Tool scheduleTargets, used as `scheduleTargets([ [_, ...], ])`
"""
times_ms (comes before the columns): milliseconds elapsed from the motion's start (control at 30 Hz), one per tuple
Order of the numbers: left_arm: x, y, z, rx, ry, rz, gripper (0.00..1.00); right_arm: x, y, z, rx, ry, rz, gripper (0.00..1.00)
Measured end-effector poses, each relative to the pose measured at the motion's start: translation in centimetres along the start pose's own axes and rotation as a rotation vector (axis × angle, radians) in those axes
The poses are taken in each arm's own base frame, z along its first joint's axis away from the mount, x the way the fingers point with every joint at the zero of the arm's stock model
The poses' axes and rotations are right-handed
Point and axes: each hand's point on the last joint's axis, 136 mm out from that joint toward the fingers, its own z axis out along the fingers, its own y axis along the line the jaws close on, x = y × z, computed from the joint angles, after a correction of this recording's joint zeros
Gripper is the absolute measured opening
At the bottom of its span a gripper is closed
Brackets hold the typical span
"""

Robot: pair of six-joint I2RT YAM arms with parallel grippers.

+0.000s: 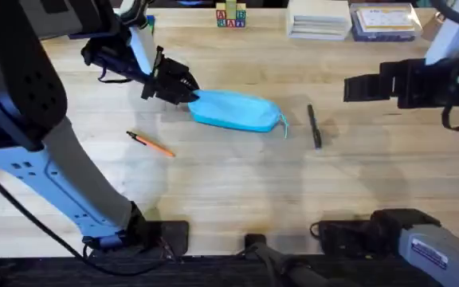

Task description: Unzip the bag, pick up the pens from the table one at a time and place them inside, then zip the bag closed.

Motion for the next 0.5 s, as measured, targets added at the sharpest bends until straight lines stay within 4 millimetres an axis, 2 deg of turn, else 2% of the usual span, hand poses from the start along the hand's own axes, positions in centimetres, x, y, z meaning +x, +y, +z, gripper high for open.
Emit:
scheduleTargets([
  [333, 0.0, 0.0, 0.0, 0.000, 0.000, 0.000, 0.042, 0.5, 0.1, 0.0, -0.003, 0.019, -0.007, 0.997],
  [500, 0.0, 0.0, 0.0, 0.000, 0.000, 0.000, 0.042, 0.7, 1.3, -0.1, -0.078, 0.023, -0.079, 0.997],
])
